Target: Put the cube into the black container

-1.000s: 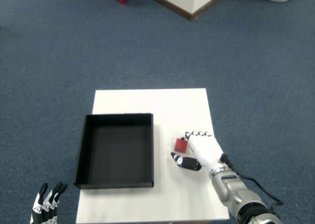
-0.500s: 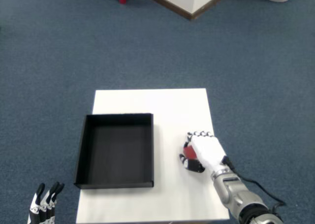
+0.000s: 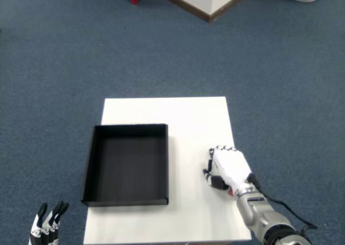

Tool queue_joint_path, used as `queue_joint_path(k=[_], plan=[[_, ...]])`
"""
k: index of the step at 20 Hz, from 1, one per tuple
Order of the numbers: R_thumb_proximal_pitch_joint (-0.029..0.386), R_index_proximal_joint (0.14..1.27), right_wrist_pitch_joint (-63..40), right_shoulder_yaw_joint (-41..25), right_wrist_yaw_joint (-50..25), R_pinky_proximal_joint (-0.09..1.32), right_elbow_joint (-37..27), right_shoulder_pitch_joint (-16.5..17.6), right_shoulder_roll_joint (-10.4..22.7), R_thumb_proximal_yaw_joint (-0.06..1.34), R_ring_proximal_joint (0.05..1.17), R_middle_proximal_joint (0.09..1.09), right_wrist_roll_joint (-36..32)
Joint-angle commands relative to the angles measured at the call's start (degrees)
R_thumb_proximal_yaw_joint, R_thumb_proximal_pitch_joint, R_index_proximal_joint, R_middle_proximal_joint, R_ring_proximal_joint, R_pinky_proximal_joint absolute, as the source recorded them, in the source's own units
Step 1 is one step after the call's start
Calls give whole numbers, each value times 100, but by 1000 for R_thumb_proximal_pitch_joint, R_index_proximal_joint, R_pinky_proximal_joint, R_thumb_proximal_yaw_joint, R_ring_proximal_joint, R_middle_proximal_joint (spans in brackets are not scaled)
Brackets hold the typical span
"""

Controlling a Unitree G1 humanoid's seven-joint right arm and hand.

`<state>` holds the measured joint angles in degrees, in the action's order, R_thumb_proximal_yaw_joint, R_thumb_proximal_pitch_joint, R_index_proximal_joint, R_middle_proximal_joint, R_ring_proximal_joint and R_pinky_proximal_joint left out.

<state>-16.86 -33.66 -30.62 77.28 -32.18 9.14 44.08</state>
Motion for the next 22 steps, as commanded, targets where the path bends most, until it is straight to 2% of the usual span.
queue_joint_path(k=[1, 2, 3, 4, 9, 18, 22], plan=[[191, 819, -251, -8, -303, 355, -154, -306, 88, 1209, 300, 269, -214], [182, 656, -280, -11, -294, 352, -155, -302, 88, 1119, 300, 250, -248], [171, 559, -295, -20, -292, 318, -156, -302, 91, 1037, 296, 242, -270], [163, 530, -291, -43, -298, 282, -156, -311, 95, 996, 293, 240, -280], [135, 502, -160, -190, -354, 259, -131, -358, 111, 845, 297, 243, -284], [94, 370, 52, -218, -227, 231, 74, -368, 124, 731, 290, 259, -499], [69, 345, 3, -201, -174, 206, 105, -363, 132, 666, 277, 263, -591]])
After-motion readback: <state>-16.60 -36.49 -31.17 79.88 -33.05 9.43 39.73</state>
